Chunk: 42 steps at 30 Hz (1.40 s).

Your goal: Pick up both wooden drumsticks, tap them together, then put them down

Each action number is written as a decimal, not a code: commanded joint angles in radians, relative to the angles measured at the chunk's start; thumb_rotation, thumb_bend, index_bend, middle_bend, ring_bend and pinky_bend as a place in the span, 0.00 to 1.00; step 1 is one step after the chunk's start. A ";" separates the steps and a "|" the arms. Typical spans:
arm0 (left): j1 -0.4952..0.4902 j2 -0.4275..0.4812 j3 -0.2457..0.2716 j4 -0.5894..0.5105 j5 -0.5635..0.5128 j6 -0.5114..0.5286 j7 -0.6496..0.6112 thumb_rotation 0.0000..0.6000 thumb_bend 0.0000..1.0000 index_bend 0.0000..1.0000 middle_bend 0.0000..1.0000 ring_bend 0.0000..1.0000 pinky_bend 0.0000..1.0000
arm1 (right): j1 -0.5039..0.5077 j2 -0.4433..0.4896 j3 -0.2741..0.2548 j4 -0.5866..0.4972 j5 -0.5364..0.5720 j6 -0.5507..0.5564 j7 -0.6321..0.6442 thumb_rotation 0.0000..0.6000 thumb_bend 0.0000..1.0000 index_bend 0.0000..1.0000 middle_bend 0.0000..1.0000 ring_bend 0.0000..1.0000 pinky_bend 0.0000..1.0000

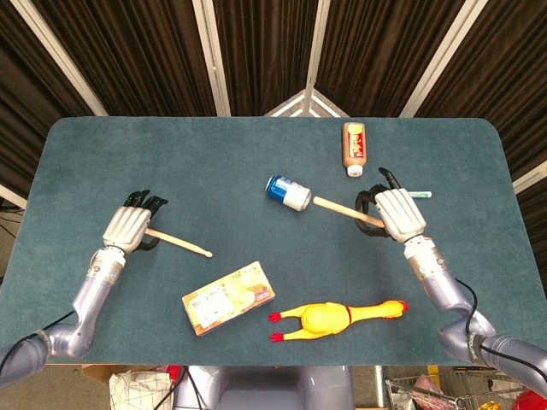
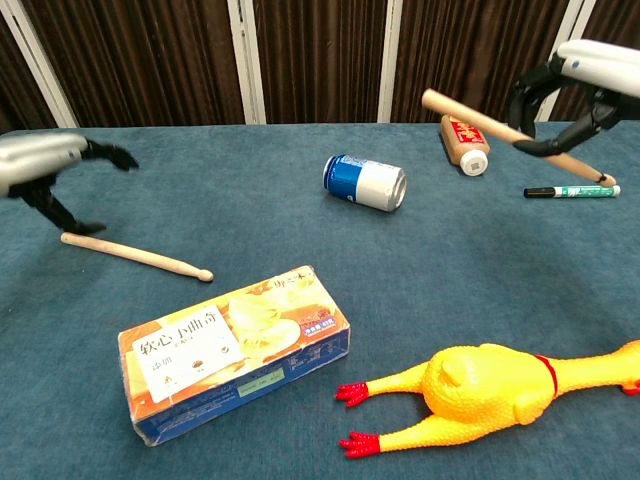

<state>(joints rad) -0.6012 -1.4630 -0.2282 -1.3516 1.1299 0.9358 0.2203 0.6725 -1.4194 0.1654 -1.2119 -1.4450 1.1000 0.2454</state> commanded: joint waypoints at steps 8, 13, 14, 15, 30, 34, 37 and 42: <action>0.078 0.288 -0.085 -0.247 0.032 0.070 -0.216 1.00 0.39 0.15 0.09 0.00 0.00 | 0.026 -0.178 -0.082 0.207 -0.038 -0.082 -0.189 1.00 0.50 0.70 0.67 0.40 0.03; 0.093 0.337 -0.086 -0.243 0.035 0.078 -0.264 1.00 0.39 0.15 0.09 0.00 0.00 | 0.042 -0.256 -0.081 0.309 -0.010 -0.142 -0.216 1.00 0.51 0.70 0.67 0.40 0.03; 0.094 0.340 -0.085 -0.240 0.038 0.079 -0.270 1.00 0.39 0.15 0.09 0.00 0.00 | 0.044 -0.266 -0.080 0.322 -0.008 -0.146 -0.215 1.00 0.51 0.70 0.67 0.40 0.03; 0.097 0.346 -0.083 -0.233 0.041 0.080 -0.281 1.00 0.39 0.15 0.09 0.00 0.00 | 0.046 -0.280 -0.081 0.342 -0.006 -0.153 -0.210 1.00 0.51 0.70 0.67 0.40 0.03; 0.106 0.368 -0.058 -0.163 0.059 0.079 -0.371 1.00 0.39 0.16 0.09 0.00 0.00 | 0.059 -0.367 -0.108 0.514 -0.054 -0.143 -0.124 1.00 0.51 0.65 0.67 0.39 0.03; 0.103 0.364 -0.052 -0.157 0.056 0.077 -0.372 1.00 0.39 0.16 0.09 0.00 0.00 | 0.055 -0.348 -0.093 0.494 -0.039 -0.139 -0.121 1.00 0.51 0.56 0.63 0.35 0.03; 0.099 0.363 -0.049 -0.159 0.053 0.075 -0.368 1.00 0.39 0.16 0.09 0.00 0.00 | 0.052 -0.319 -0.085 0.460 -0.024 -0.154 -0.126 1.00 0.51 0.51 0.55 0.33 0.03; 0.090 0.359 -0.047 -0.170 0.039 0.070 -0.355 1.00 0.39 0.16 0.09 0.00 0.00 | 0.050 -0.263 -0.086 0.383 -0.009 -0.184 -0.173 1.00 0.51 0.40 0.41 0.27 0.02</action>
<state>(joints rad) -0.5094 -1.1032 -0.2761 -1.5195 1.1705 1.0063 -0.1366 0.7244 -1.7033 0.0789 -0.8037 -1.4633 0.9303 0.0931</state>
